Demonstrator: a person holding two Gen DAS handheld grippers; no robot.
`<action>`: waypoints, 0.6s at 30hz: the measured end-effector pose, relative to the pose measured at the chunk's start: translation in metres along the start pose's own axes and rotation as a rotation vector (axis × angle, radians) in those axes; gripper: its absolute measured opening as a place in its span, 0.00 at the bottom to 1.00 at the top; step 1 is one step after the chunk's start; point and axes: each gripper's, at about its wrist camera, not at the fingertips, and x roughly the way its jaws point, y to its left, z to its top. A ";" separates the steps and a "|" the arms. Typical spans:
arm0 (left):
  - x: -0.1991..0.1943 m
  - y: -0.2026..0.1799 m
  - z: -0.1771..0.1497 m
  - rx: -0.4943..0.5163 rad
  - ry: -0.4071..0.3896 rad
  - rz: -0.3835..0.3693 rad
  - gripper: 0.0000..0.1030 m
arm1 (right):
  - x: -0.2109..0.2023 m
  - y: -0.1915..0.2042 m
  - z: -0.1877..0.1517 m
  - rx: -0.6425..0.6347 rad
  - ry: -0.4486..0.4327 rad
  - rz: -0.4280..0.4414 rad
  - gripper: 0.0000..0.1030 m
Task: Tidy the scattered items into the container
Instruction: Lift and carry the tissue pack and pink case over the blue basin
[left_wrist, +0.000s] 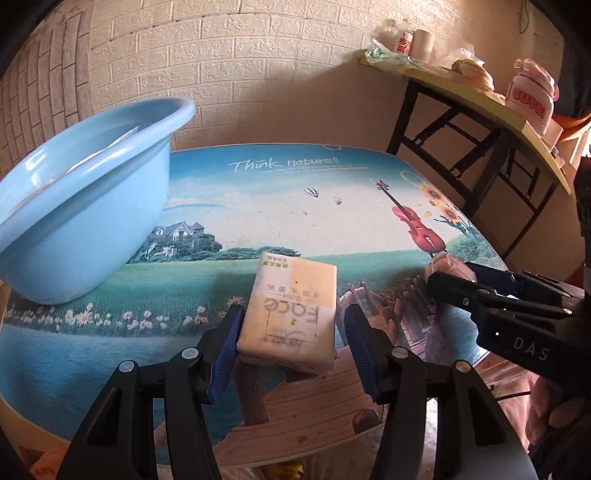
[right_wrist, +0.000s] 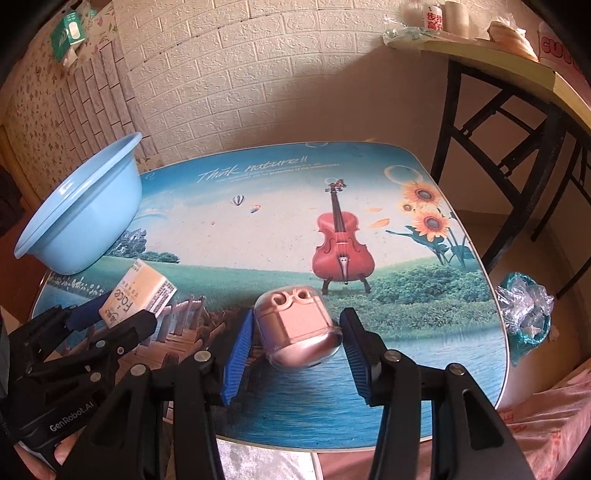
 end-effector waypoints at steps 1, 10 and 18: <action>0.001 0.000 0.001 0.013 -0.004 -0.001 0.52 | 0.000 0.000 0.000 0.001 -0.004 0.009 0.48; 0.008 0.003 0.002 0.032 -0.053 -0.021 0.56 | 0.007 -0.003 0.001 -0.064 -0.034 0.058 0.48; 0.009 -0.005 -0.006 0.081 -0.112 0.012 0.47 | 0.009 0.007 -0.013 -0.134 -0.101 0.032 0.47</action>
